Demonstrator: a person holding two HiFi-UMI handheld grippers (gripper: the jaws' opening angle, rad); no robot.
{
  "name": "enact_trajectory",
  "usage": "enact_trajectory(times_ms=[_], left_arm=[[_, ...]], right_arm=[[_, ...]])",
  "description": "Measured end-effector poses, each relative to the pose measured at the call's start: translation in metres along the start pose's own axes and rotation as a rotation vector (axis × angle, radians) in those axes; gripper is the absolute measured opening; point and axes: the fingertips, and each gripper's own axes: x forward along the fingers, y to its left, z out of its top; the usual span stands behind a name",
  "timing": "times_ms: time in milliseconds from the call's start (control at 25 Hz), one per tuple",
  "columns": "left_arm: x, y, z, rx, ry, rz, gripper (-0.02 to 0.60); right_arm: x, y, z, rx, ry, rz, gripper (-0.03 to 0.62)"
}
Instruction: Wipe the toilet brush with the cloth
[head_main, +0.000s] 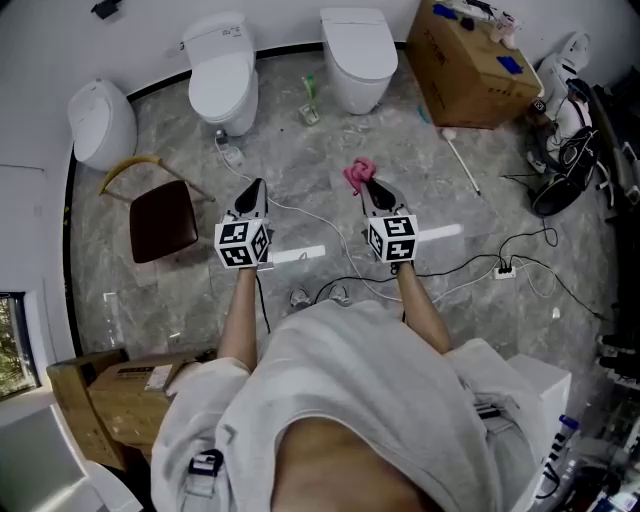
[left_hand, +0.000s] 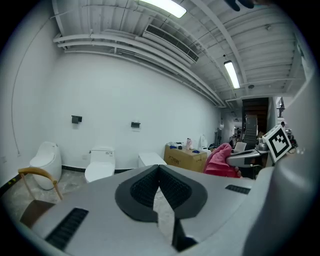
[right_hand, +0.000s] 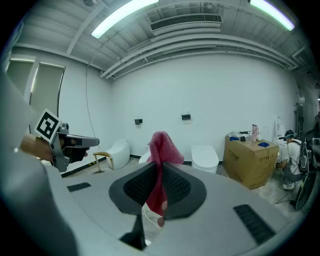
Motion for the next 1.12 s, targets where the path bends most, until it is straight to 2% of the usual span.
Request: enact_trajectory(times_ms=[320, 680, 920, 1120], left_arm=[[0.01, -0.031, -0.002, 0.011, 0.005, 0.007, 0.02], [0.033, -0.037, -0.014, 0.01, 0.036, 0.009, 0.02], [0.063, -0.02, -0.012, -0.002, 0.041, 0.0, 0.02], [0.11, 0.001, -0.01, -0.026, 0.044, -0.032, 0.02]], right_arm=[[-0.007, -0.019, -0.007, -0.008, 0.007, 0.041, 0.058], [0.011, -0.026, -0.015, -0.02, 0.021, 0.083, 0.058], [0.042, -0.031, -0.012, -0.037, 0.04, 0.083, 0.058], [0.084, -0.043, -0.003, -0.057, 0.052, 0.058, 0.058]])
